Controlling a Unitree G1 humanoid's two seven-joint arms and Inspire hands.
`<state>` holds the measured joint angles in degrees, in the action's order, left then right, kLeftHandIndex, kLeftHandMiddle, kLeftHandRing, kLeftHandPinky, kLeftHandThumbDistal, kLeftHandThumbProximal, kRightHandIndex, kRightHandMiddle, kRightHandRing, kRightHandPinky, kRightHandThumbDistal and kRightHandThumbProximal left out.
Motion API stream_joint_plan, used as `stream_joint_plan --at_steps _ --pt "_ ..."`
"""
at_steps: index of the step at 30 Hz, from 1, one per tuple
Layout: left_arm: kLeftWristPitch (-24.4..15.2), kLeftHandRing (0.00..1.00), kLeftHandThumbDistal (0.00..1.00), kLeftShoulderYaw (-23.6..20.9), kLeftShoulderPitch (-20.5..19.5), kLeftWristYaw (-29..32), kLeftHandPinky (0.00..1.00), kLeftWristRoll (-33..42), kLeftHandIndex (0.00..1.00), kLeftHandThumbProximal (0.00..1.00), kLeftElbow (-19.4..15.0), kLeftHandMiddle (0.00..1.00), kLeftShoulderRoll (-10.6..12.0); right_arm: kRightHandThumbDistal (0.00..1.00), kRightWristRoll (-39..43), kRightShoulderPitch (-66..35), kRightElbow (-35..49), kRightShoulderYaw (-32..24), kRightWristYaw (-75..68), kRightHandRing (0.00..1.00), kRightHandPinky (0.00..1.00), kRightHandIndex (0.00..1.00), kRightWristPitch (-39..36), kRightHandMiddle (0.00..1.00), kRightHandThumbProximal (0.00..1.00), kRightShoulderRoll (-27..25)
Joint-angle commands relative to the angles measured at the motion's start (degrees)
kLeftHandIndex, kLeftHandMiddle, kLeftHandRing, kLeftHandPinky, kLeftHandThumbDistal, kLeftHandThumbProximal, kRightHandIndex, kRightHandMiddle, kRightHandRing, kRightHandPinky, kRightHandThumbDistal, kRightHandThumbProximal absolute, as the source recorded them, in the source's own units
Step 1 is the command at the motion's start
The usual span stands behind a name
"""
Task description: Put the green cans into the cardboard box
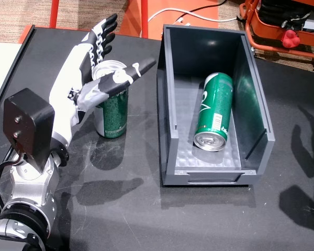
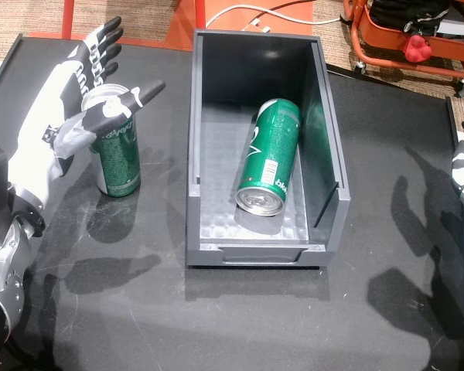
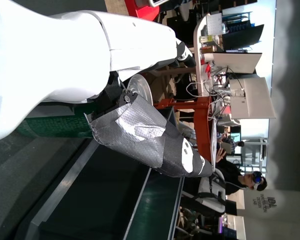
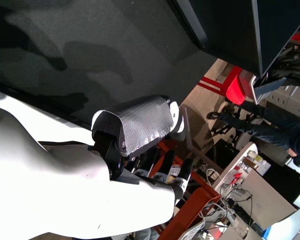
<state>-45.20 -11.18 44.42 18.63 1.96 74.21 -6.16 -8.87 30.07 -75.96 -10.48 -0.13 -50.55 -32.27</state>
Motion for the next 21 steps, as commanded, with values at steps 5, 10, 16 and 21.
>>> stream_joint_plan --at_steps 5,10,16,21 --pt "0.17 1.0 1.0 -0.43 -1.68 0.46 0.98 -0.06 1.0 0.32 0.35 0.99 0.09 0.58 1.01 -0.97 0.09 -0.83 0.45 0.77 0.82 0.82 -0.39 0.73 0.61 -0.75" --pt "-0.09 1.0 1.0 -0.47 -2.27 1.01 0.98 0.05 1.0 0.31 0.26 0.99 0.47 0.61 0.96 -0.88 0.28 -0.91 0.67 0.78 0.82 0.85 -0.37 0.74 0.63 -0.7" --pt "-0.37 1.0 1.0 0.37 -2.84 0.53 0.98 -1.23 1.0 0.37 0.31 0.99 0.44 0.58 1.99 -0.92 0.49 -1.98 2.84 0.78 0.82 0.87 -0.66 0.74 0.6 -0.52" --pt "0.14 1.0 1.0 0.44 -3.28 1.21 0.98 -0.48 1.0 0.35 0.33 0.99 0.94 0.59 1.86 -1.03 0.44 -1.99 2.84 0.78 0.82 0.86 -1.16 0.73 0.63 -0.54"
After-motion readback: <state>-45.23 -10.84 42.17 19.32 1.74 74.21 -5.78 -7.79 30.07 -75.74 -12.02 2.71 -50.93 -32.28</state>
